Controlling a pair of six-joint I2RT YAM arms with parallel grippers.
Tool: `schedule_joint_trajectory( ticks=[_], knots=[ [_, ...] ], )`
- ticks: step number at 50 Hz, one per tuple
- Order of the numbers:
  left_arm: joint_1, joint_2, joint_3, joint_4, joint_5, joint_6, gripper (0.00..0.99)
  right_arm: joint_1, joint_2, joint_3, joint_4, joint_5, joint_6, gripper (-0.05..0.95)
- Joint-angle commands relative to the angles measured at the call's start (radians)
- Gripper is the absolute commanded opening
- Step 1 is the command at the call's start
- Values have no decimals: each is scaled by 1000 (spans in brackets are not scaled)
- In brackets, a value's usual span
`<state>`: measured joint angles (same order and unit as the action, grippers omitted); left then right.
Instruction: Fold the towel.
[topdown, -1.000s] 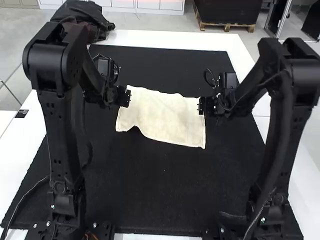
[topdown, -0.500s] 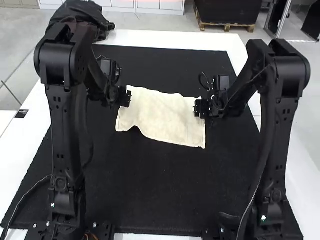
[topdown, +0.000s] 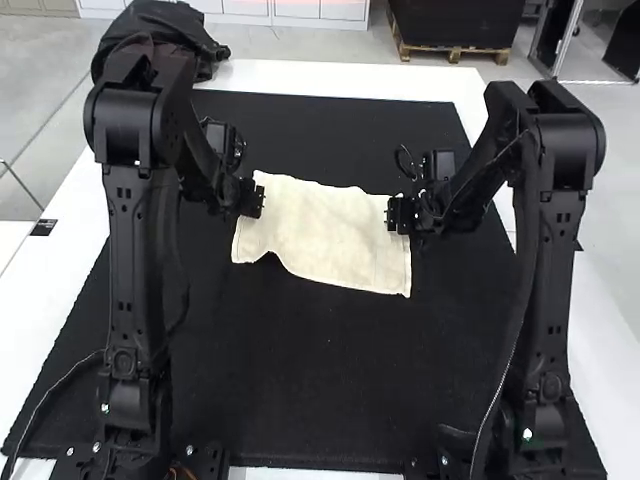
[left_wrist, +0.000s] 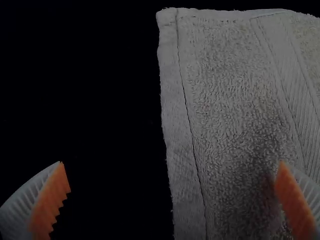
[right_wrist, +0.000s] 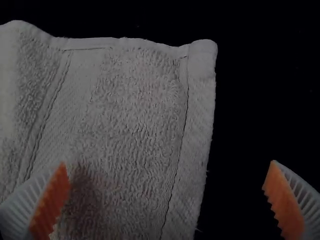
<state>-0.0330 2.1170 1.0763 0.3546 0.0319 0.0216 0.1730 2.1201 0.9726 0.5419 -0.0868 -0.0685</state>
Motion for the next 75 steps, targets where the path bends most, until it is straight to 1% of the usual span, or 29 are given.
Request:
schedule_joint_trajectory(
  ticks=[1, 13, 22, 27, 30, 31, 32, 33, 34, 35, 36, 37, 38, 39, 40, 42, 43, 46, 59, 68, 75],
  knots=[
    [8, 11, 33, 0, 13, -2, 959, 10, 32, 34, 7, -8, -11, 907],
    [7, 31, 34, -25, 13, -2, 961, 10, 49, 37, 3, -8, -16, 907],
    [7, 35, 36, -25, 13, -3, 957, 10, 47, 34, 1, -41, -16, 908],
    [5, 35, 36, -25, 13, -2, 952, 10, 47, 34, -3, -42, -16, 907],
    [4, 37, 31, -22, 13, 1, 923, 10, 47, 34, -5, -56, -16, 903],
    [4, 38, 31, -22, 13, 6, 905, 10, 47, 34, -7, -57, -14, 889],
    [4, 41, 31, -23, 13, 11, 879, 10, 47, 35, -13, -59, -14, 836],
    [4, 43, 31, -25, 13, 20, 831, 10, 47, 35, -16, -64, -14, 779],
    [2, 47, 30, -28, 13, 29, 762, 8, 47, 34, -17, -82, -11, 626],
    [2, 51, 30, -32, 11, 31, 713, 8, 47, 34, -16, -96, -10, 525],
    [2, 52, 28, -45, 13, 32, 623, 6, 47, 31, -16, -113, -7, 348],
    [2, 55, 28, -51, 13, 34, 536, 5, 47, 29, -16, -122, -7, 193],
    [2, 58, 27, -51, 10, 34, 448, 5, 47, 28, -16, -122, -8, 69],
    [2, 63, 25, -51, 3, 34, 307, 5, 47, 23, -16, -122, -8, -30],
    [1, 66, 22, -45, -3, 35, 200, 5, 46, 20, -14, -122, -4, -18],
    [1, 72, 16, -32, -10, 35, 43, 5, 46, 20, -16, -130, 1, -21],
    [1, 75, 11, -23, -13, 37, 26, 5, 46, 15, -16, -133, 4, -21],
    [2, 81, 7, -6, -12, 49, 28, 3, 46, 9, -16, -137, 9, -23],
    [7, 49, 19, 14, 2, 46, 28, -24, 1, 3, -7, -140, 36, -23],
    [5, 1, 14, 6, 6, 40, 28, -38, -63, -9, -5, -143, 42, -23],
    [7, -26, 10, -22, 17, 37, 28, -41, -100, -23, -3, -149, 41, -23]
  ],
)
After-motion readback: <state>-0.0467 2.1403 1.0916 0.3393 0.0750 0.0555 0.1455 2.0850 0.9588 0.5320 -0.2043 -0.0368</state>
